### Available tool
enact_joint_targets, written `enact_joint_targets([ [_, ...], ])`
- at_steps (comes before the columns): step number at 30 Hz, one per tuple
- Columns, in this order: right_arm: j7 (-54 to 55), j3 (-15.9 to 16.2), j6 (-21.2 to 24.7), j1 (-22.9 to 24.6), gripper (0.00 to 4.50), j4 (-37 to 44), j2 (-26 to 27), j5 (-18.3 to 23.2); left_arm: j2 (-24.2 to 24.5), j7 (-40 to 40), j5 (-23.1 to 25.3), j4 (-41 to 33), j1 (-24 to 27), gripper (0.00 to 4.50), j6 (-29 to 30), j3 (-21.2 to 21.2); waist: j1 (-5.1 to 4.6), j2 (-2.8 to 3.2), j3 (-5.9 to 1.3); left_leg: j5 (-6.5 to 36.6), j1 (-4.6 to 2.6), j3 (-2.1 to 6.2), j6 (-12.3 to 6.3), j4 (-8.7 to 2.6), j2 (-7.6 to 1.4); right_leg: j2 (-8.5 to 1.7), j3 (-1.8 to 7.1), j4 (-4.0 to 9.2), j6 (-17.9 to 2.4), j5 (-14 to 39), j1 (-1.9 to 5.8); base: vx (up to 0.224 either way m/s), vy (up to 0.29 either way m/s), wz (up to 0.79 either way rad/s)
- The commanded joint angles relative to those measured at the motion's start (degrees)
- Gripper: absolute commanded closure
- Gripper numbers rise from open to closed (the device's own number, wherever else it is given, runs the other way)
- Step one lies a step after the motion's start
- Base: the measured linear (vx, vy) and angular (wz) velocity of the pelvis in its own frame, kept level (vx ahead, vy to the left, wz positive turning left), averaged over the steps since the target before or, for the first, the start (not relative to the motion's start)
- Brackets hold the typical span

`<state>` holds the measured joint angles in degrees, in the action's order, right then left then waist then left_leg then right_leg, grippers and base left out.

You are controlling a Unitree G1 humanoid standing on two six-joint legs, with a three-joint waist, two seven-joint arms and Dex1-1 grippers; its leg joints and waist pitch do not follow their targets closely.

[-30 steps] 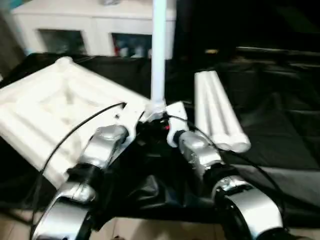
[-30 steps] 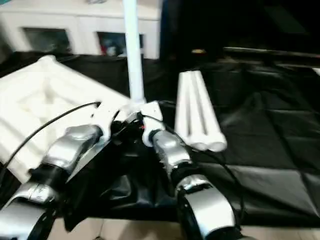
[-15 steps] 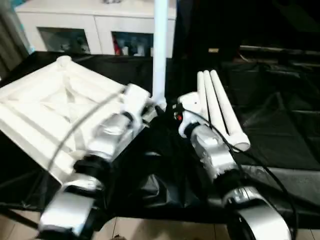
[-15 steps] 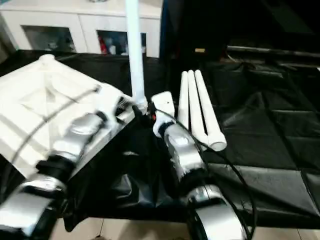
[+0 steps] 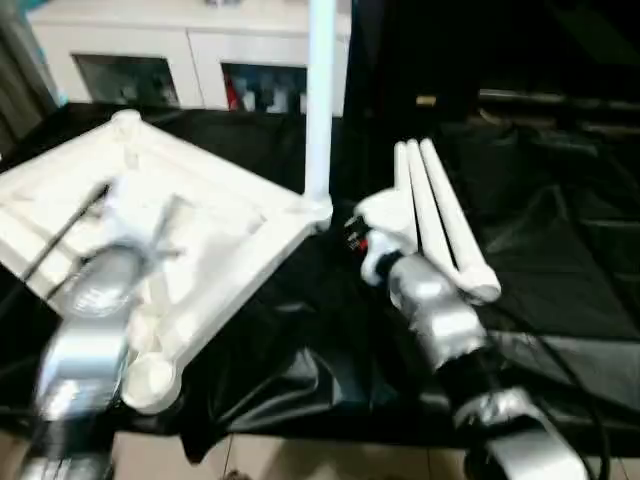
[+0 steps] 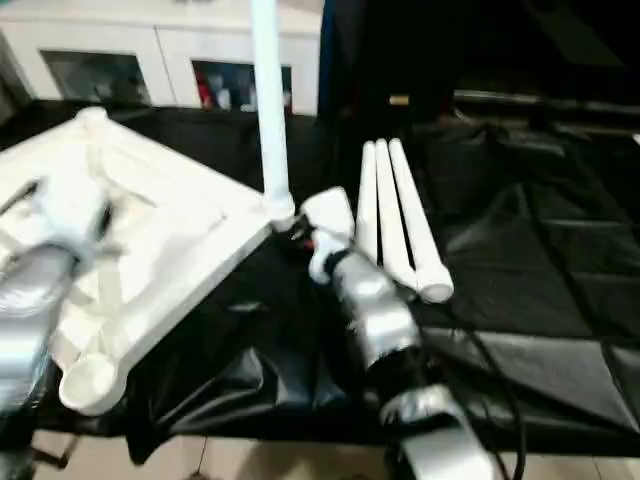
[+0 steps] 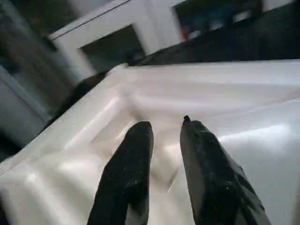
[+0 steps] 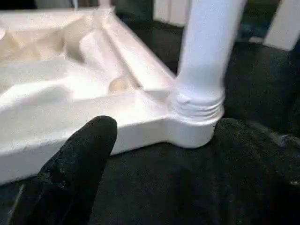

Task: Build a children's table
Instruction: Rotate leg to tighten, then rotate table base

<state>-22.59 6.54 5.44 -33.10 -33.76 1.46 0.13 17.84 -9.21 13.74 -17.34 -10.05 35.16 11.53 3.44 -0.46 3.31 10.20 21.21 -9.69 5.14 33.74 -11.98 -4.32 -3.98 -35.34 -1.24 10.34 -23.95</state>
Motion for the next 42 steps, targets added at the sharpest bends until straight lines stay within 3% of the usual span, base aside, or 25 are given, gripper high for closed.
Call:
enact_joint_targets([
  [1,-1.25,1.42,3.05,1.76,0.61,4.38,0.18,-0.32,-1.61,2.90,2.99,-11.48,6.62,3.29,6.91,3.32,-0.03,0.27,-3.73,13.95,-0.22,0.22,-0.78,-4.28,-1.34,-2.92,2.54,3.94,-9.27,12.10,3.32,0.000,0.000,0.00],
  [2,-1.55,1.72,3.85,2.25,0.61,5.42,0.26,-0.22,-2.25,3.30,3.84,-14.39,9.08,3.29,9.16,3.87,-0.20,0.20,-3.50,13.23,0.25,0.24,-0.92,-4.52,-1.44,-2.93,2.49,3.93,-8.95,11.22,3.53,0.000,0.000,0.00],
  [3,-1.74,1.96,4.34,2.59,0.61,6.10,0.34,-0.17,-2.77,3.52,4.48,-16.08,10.85,3.29,10.31,4.40,-0.29,0.37,-3.29,14.61,-0.14,0.18,-1.11,-4.60,-1.41,-2.64,2.40,4.45,-8.17,13.01,2.96,0.000,0.000,0.00],
  [4,-2.30,2.55,4.82,2.93,0.61,7.06,0.01,-0.46,-3.00,3.63,5.57,-17.20,13.02,3.29,10.95,4.80,-0.27,0.14,-3.43,15.22,-0.43,0.06,-1.13,-4.36,-1.13,-2.54,2.53,4.56,-8.02,13.79,2.74,0.000,0.000,0.00],
  [5,-3.14,3.51,5.50,3.41,0.61,8.47,-0.50,-0.99,-3.18,3.69,7.19,-18.60,16.19,3.29,11.68,5.42,-0.25,0.10,-3.20,15.76,-0.18,0.11,-1.11,-4.51,-1.18,-2.46,2.52,4.73,-7.47,14.47,2.68,0.000,0.000,0.00],
  [7,-3.78,4.23,6.06,3.81,0.61,9.56,-0.95,-1.17,-3.54,3.69,8.01,-19.62,18.22,3.29,12.40,5.83,-0.13,0.07,-3.17,17.05,-0.46,0.16,-0.87,-4.51,-1.13,-2.30,2.55,4.98,-6.39,16.05,2.37,0.000,0.000,0.00],
  [9,-5.00,5.52,8.17,5.32,0.61,13.37,-2.19,-1.00,-5.76,3.91,8.94,-22.10,23.70,3.29,14.46,6.88,-0.12,-0.08,-2.93,18.47,-0.40,0.26,-0.45,-4.74,-1.24,-2.23,2.54,5.16,-5.88,16.73,2.33,0.000,0.000,0.00],
  [10,-5.00,5.52,8.17,5.32,0.61,13.37,-2.19,-1.00,-5.76,3.91,8.94,-22.10,23.70,3.29,14.46,6.88,-0.20,-0.16,-2.83,18.87,-0.21,0.31,-0.32,-4.82,-1.20,-2.27,2.54,5.16,-5.66,17.08,2.43,0.000,0.000,0.00],
  [11,-5.20,5.73,8.83,5.85,0.61,14.47,-2.47,-0.91,-6.42,3.76,8.76,-22.70,25.07,3.29,15.11,6.72,-0.16,-0.24,-2.83,20.29,-0.49,0.29,-0.11,-4.80,-1.15,-2.22,2.58,5.48,-4.95,18.71,2.08,0.000,0.000,0.00],
  [12,-5.54,6.24,11.05,7.79,0.61,17.88,-2.89,-0.87,-7.01,2.93,6.77,-24.78,27.62,3.29,19.16,3.99,-0.03,-0.37,-2.84,20.52,-0.46,0.43,0.13,-4.87,-1.19,-2.19,2.69,5.35,-4.56,18.21,2.11,0.000,0.000,0.00],
  [15,-5.74,6.64,11.99,8.85,0.61,19.37,-3.07,-0.79,-8.28,2.30,4.87,-25.18,27.51,3.29,20.54,2.85,0.06,-0.54,-2.86,22.52,-0.83,0.44,0.36,-4.86,-1.08,-2.07,2.67,5.72,-4.05,19.44,1.65,0.000,0.000,0.00],
  [19,-6.32,7.48,14.06,11.20,0.61,22.67,-4.36,-0.99,-9.36,-2.33,0.82,-22.51,25.79,3.29,22.66,-1.36,-0.41,-1.26,-2.68,24.40,-0.51,0.60,0.30,-4.85,-0.81,-2.08,2.63,6.26,-2.18,23.46,1.60,0.000,0.000,0.00],
  [23,-6.43,7.00,16.39,12.02,0.61,25.78,-5.56,-0.59,-9.21,-5.06,-0.86,-20.28,23.65,3.29,21.31,-2.38,-0.55,-1.24,-2.83,23.01,-0.48,0.61,0.07,-4.66,-0.68,-2.10,2.64,6.38,-1.46,23.91,1.67,0.000,0.000,0.00],
  [26,-5.92,6.26,18.23,12.49,0.61,27.74,-6.30,-0.36,-7.70,-6.63,-3.20,-17.12,20.74,3.29,19.19,-4.28,-0.29,-1.20,-2.91,22.20,-0.75,0.52,-0.08,-4.59,-0.63,-1.94,2.71,6.30,-1.46,22.96,1.47,0.000,0.000,0.00],
  [28,-5.20,5.34,19.35,12.95,0.61,28.82,-6.87,-0.12,-5.63,-8.14,-3.63,-8.75,15.78,3.29,12.20,-6.84,-0.10,-1.16,-3.04,22.28,-1.00,0.49,-0.07,-4.54,-0.60,-2.05,2.72,6.39,-1.51,23.31,1.35,0.000,0.000,0.00],
  [29,-5.20,5.34,19.35,12.95,0.61,28.82,-6.87,-0.12,-5.63,-8.14,-3.63,-8.75,15.78,3.29,12.20,-6.84,-0.03,-0.77,-2.91,22.06,-0.86,0.57,-0.06,-4.63,-0.48,-1.97,2.70,6.52,-1.34,23.32,1.40,0.000,0.000,0.00],
  [30,-5.02,5.12,19.70,13.23,0.61,29.33,-6.97,-0.03,-5.49,-7.93,-3.52,-5.74,13.86,3.29,10.71,-6.96,0.04,-0.90,-3.09,22.77,-1.25,0.52,0.32,-4.59,-0.62,-1.95,2.72,6.43,-1.52,22.92,1.25,0.000,0.000,0.00],
  [31,-4.82,4.95,20.18,13.47,0.61,29.97,-7.03,0.12,-5.52,-7.66,-3.45,-3.07,11.90,3.29,9.94,-6.70,-0.13,-0.82,-3.07,22.16,-0.73,0.73,0.69,-4.81,-0.63,-2.03,2.66,6.16,-1.89,21.76,1.82,0.000,0.000,0.00],
  [32,-4.82,4.95,20.18,13.47,0.61,29.97,-7.03,0.12,-5.52,-7.66,-3.45,-3.07,11.90,3.29,9.94,-6.70,-0.16,-0.33,-3.15,21.93,-0.67,0.87,1.06,-4.87,-0.69,-2.15,2.66,5.97,-2.16,20.93,1.99,0.000,0.000,0.00],
  [33,-4.37,4.67,21.30,13.87,0.61,31.38,-7.10,0.44,-5.06,-7.40,-3.02,0.62,8.90,3.29,8.73,-6.62,-0.46,-0.31,-3.15,22.01,-0.68,0.73,1.19,-4.77,-0.52,-1.98,2.63,6.20,-2.09,20.12,1.98,0.000,0.000,0.00],
  [34,-4.11,4.49,21.93,14.10,0.61,32.30,-7.23,0.57,-4.82,-7.46,-3.33,2.20,7.28,3.29,8.32,-6.69,-0.39,0.27,-3.38,21.81,-0.86,0.93,1.43,-4.70,-0.51,-2.16,2.68,5.73,-2.71,19.05,2.17,0.000,0.000,0.00],
  [35,-3.85,4.28,22.38,14.32,0.61,33.10,-7.35,0.63,-4.62,-7.63,-3.62,3.33,5.91,3.29,8.15,-6.86,-0.61,-0.08,-3.33,21.15,-0.55,0.91,1.36,-4.79,-0.52,-2.12,2.65,5.83,-2.87,18.34,2.46,0.000,0.000,0.00],
  [39,-1.83,1.53,23.89,15.20,0.61,35.36,-6.76,1.94,-3.99,-7.32,-4.69,10.71,-0.46,3.29,3.36,-7.82,-0.34,0.73,-3.67,17.93,-0.71,0.69,1.02,-4.39,-0.34,-2.14,2.79,5.23,-5.57,13.01,2.70,0.000,0.000,0.00],
  [41,-1.32,1.09,24.10,15.44,0.61,35.74,-6.70,2.07,-3.96,-7.03,-4.79,11.92,-1.05,3.29,2.30,-7.66,-0.22,0.49,-3.78,16.07,-0.48,0.73,1.04,-4.37,-0.53,-2.35,2.76,4.84,-6.67,10.82,3.14,0.000,0.000,0.00],
  [42,-0.93,0.64,24.25,15.63,0.61,36.04,-6.53,2.28,-4.00,-6.78,-4.90,12.35,-1.23,3.29,1.40,-7.40,-0.31,0.95,-3.65,15.92,-0.43,0.61,1.01,-4.37,-0.50,-2.35,2.74,5.00,-7.10,10.47,3.09,0.000,0.000,0.00],
])
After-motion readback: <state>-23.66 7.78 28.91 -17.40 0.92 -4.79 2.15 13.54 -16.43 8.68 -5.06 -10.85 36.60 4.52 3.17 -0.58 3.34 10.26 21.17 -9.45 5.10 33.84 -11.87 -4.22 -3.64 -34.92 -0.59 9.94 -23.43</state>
